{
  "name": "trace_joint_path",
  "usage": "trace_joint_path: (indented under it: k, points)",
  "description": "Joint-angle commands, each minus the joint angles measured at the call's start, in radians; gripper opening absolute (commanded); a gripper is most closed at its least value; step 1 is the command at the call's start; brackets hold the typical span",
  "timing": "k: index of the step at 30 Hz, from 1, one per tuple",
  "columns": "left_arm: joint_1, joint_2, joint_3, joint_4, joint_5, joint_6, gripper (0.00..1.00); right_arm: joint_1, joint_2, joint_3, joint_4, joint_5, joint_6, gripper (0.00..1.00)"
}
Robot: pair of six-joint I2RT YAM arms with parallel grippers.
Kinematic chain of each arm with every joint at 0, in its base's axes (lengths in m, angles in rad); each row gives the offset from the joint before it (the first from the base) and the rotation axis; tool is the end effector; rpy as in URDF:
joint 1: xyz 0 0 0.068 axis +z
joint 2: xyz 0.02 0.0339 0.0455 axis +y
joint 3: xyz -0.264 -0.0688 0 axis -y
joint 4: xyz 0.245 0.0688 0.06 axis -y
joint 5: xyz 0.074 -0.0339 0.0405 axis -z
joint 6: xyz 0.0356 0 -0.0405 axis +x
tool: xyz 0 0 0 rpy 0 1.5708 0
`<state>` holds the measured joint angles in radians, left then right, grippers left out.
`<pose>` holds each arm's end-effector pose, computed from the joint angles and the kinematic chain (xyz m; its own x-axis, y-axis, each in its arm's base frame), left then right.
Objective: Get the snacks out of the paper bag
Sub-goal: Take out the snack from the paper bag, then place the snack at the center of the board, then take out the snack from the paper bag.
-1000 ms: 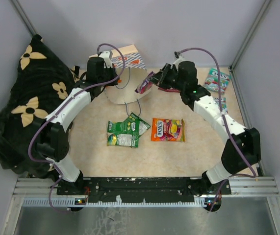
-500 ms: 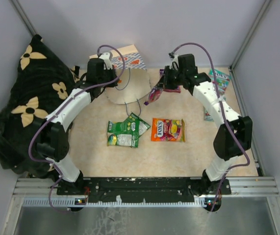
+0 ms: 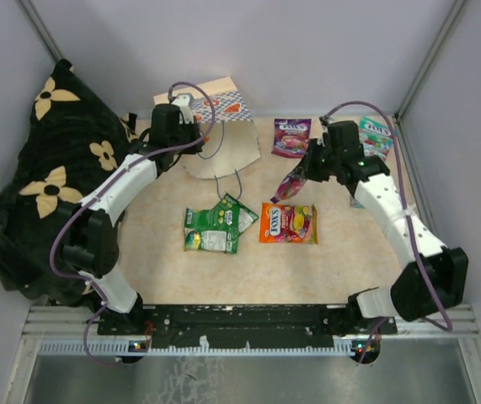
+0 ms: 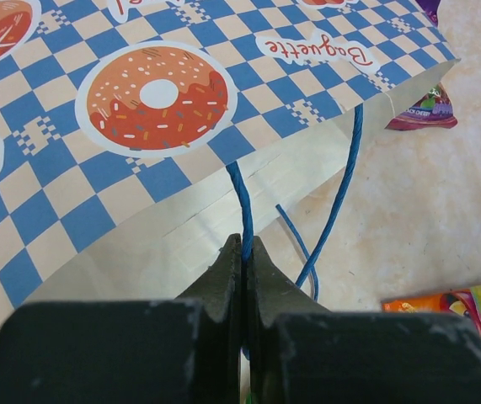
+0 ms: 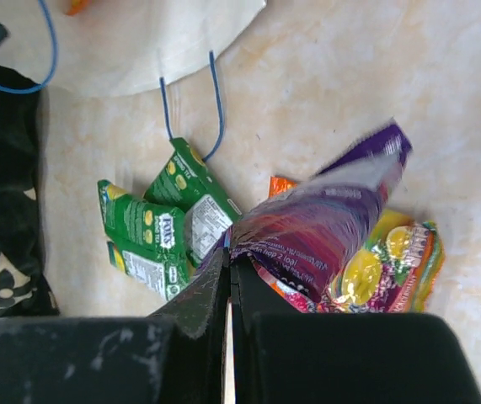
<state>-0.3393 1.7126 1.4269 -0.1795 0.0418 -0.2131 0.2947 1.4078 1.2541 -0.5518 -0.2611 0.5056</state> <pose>0.3835 -0.1369 0.3142 -0.4912 -0.0507 -0.8695 0.2700 0.9403 -0.2073 0.2949 0.0991 0.3255 -0.7698 0.2553 -0.5850 -0.1095 0.8501 0.5152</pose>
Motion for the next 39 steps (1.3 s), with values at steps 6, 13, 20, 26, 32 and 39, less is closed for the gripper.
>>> trace_joint_path:
  k: [6, 13, 20, 26, 32, 39]
  points:
    - [0.008, -0.005, -0.022, 0.025, 0.01, -0.01, 0.0, 0.007, 0.003, 0.244, -0.134, 0.418, -0.314, 0.0]
    - [0.009, -0.007, -0.015, 0.015, 0.011, -0.006, 0.0, 0.093, 0.131, 0.394, -0.051, 0.719, -0.71, 0.0]
    - [0.01, 0.012, -0.026, 0.024, 0.02, -0.012, 0.0, 0.413, 0.145, -0.129, 0.27, 1.074, -1.136, 0.1]
    - [0.011, 0.02, -0.02, 0.005, 0.022, -0.001, 0.0, 0.428, 0.069, 0.031, 0.087, 0.877, -0.921, 0.99]
    - [0.016, 0.012, -0.024, -0.005, 0.028, 0.004, 0.0, 0.257, -0.188, 0.105, 0.51, 0.161, -0.352, 0.99]
    - [0.026, 0.014, -0.005, -0.038, 0.059, -0.006, 0.0, 0.297, -0.004, -0.45, 1.594, 0.116, 0.672, 0.99]
